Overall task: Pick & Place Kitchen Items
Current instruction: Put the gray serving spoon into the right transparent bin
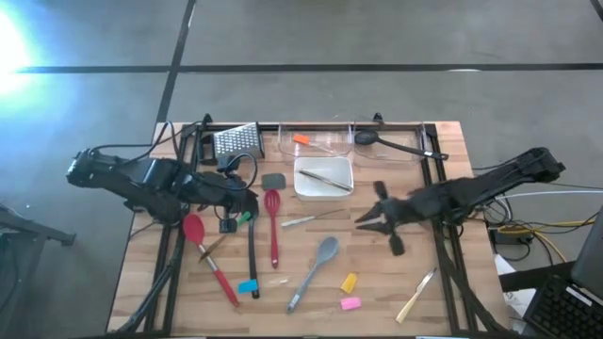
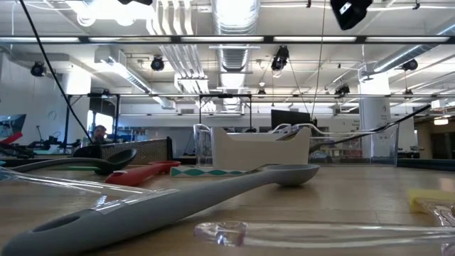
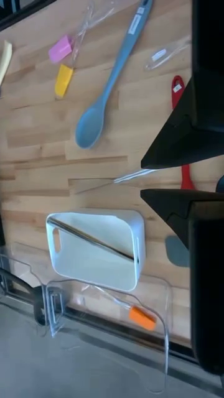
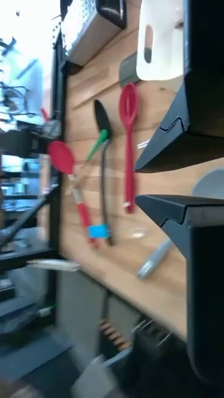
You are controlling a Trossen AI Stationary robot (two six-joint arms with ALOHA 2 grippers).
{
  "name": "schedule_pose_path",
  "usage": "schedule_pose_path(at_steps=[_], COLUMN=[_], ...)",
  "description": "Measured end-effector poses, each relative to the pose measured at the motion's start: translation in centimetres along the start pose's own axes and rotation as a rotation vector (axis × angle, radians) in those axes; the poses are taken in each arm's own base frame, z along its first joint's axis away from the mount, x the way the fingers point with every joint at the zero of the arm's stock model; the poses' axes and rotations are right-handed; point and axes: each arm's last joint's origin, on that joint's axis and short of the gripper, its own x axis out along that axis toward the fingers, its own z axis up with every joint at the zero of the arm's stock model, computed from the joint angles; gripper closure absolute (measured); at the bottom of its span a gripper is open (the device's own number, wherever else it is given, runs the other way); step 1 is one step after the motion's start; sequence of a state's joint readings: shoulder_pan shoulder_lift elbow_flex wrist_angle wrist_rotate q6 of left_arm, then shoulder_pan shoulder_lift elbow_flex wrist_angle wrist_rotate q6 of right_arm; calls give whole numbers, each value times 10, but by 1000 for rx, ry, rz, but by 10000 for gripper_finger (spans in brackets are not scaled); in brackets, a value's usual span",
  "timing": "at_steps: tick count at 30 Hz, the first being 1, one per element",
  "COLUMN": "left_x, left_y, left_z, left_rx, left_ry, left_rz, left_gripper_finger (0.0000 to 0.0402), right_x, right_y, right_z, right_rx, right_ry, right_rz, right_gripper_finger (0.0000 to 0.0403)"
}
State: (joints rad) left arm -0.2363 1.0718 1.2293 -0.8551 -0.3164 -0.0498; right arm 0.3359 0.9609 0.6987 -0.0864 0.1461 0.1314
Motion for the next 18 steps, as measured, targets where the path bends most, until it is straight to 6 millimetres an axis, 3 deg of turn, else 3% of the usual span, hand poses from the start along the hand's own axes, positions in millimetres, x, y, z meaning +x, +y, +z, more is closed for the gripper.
schedule_pose_path(at_steps=[7,13,18], left_x=[0,0,0], left_y=[0,0,0], left_z=[-2,-2,-2], left_rx=[6,6,6], left_ry=[19,20,20], left_rz=[1,1,1], left_gripper_finger=[338,339,342], right_x=[51,96,132], right_y=[7,22,29], right_z=[-9,0,5], right_rx=[-67,-156,-194], right_ry=[134,208,366], right_rz=[21,125,169], right_gripper_finger=[339,335,306])
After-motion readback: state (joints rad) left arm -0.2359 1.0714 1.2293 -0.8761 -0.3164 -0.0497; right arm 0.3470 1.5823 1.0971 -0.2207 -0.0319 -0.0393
